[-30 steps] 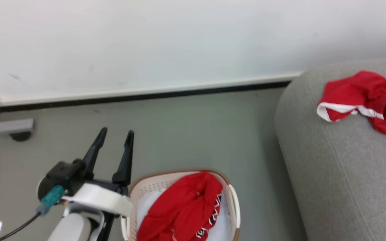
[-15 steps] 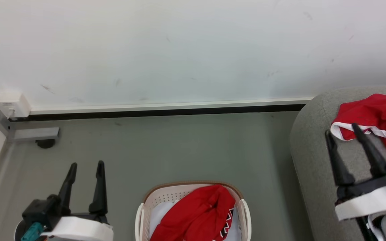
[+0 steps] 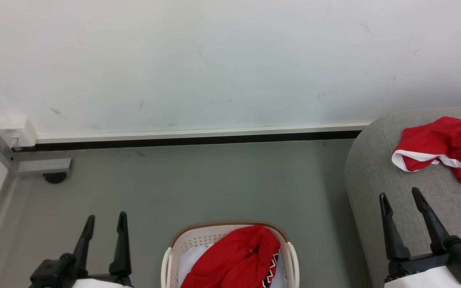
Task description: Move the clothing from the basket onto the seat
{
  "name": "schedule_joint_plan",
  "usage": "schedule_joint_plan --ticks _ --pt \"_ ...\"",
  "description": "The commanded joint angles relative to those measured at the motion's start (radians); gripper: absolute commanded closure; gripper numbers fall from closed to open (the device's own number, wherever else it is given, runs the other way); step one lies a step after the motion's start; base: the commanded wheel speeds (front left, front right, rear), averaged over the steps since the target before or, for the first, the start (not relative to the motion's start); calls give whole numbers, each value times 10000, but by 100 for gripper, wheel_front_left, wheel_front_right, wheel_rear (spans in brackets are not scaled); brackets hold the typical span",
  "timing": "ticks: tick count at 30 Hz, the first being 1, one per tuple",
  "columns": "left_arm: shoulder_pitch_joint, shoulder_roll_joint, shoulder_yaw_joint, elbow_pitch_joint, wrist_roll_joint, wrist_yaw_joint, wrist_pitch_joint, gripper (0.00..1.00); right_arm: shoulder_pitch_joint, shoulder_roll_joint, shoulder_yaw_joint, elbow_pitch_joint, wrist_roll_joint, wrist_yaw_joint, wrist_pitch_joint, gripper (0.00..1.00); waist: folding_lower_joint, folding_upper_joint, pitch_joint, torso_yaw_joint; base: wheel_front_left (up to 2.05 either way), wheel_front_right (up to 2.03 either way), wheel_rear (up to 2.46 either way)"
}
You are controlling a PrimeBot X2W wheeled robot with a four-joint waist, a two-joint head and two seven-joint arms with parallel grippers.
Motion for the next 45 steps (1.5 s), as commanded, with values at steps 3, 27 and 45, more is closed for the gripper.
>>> schedule_joint_plan --ticks 3,27,45 --pt "40 -97 203 114 263 -191 -4 0 195 130 -100 -78 -106 -22 1 0 1 0 -23 -37 0 0 0" --pt "-197 -233 373 316 642 -614 -5 0 -41 271 -20 354 -14 -22 0 0 1 0 56 -78 0 0 0" --pt "-385 -232 304 311 695 -636 -6 0 -322 258 105 380 20 -22 0 0 1 0 433 -331 0 0 0"
